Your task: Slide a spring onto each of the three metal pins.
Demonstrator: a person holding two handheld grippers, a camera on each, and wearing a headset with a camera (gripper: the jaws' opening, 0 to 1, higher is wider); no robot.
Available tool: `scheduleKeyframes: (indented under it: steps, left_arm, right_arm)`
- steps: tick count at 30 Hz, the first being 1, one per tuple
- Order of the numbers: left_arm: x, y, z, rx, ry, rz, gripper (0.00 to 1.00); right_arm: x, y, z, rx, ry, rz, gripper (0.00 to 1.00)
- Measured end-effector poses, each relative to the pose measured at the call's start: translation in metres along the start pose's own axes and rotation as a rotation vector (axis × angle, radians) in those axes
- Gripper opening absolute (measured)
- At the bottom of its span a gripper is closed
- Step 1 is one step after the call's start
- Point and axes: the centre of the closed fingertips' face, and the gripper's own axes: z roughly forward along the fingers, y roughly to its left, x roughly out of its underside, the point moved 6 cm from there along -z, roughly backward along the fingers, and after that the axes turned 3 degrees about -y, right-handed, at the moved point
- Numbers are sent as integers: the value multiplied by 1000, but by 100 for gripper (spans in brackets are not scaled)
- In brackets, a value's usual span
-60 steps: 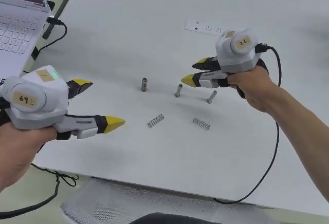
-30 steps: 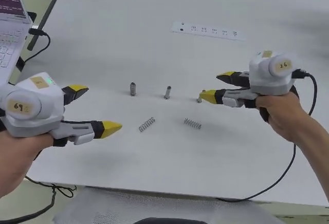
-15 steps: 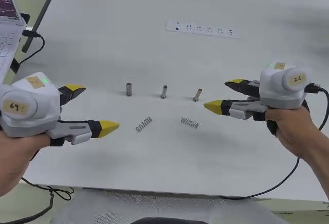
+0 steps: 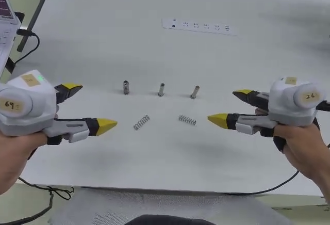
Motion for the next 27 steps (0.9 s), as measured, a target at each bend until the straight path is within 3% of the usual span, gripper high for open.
scheduleKeyframes:
  steps: [12, 27]
  left_arm:
    - [2, 1, -3, -7, -4, -6, 71]
    - [5, -2, 5, 9, 12, 6, 70]
  right_arm:
    - [9, 14, -8, 11, -21, 28, 70]
    - [11, 17, -8, 10, -19, 29, 71]
